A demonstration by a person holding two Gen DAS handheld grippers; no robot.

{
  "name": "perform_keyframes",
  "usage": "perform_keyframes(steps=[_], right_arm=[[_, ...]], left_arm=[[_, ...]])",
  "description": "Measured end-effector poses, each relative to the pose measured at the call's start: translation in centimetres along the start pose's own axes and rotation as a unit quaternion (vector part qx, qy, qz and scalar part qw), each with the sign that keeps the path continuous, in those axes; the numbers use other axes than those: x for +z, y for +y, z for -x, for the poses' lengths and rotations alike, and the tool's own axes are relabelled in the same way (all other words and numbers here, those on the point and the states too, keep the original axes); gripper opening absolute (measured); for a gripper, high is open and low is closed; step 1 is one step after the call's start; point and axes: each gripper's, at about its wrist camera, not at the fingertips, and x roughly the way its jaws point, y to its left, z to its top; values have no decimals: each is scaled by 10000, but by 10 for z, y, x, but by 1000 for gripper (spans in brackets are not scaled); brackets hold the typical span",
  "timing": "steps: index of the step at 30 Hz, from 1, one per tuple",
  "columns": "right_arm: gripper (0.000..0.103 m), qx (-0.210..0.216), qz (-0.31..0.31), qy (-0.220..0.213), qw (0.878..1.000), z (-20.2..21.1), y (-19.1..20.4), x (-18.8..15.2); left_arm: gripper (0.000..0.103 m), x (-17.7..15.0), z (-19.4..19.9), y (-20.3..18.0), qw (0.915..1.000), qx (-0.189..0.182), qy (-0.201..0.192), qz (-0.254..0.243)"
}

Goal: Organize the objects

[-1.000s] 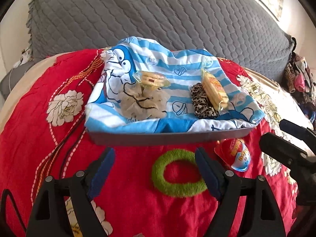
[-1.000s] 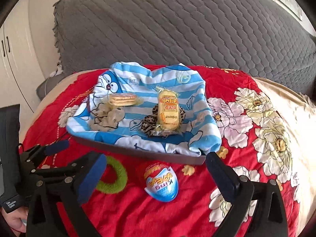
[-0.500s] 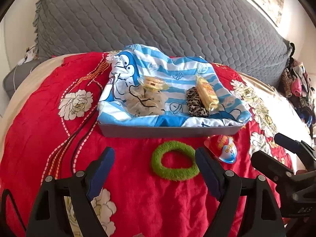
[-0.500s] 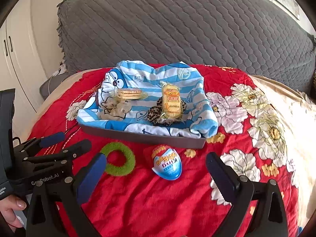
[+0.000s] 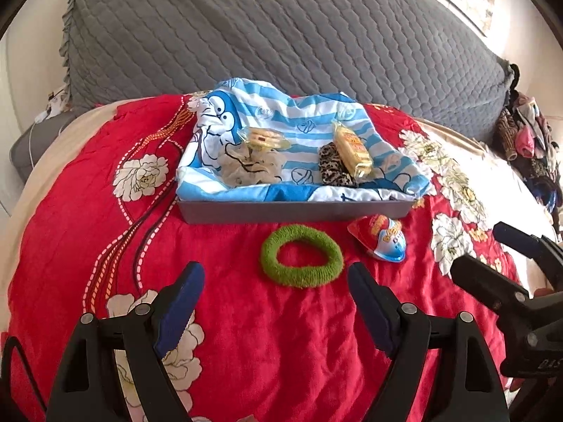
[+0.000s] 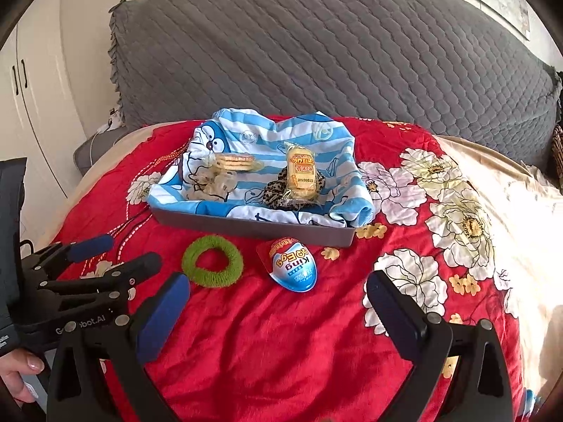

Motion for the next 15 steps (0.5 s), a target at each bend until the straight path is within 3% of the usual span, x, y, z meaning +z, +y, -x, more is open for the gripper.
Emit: perform_keyframes(steps=[15], right_arm=[[101, 87, -6, -79, 9999, 13, -1, -2]], left_arm=[[84, -7, 11, -8, 9999, 33, 49, -122]])
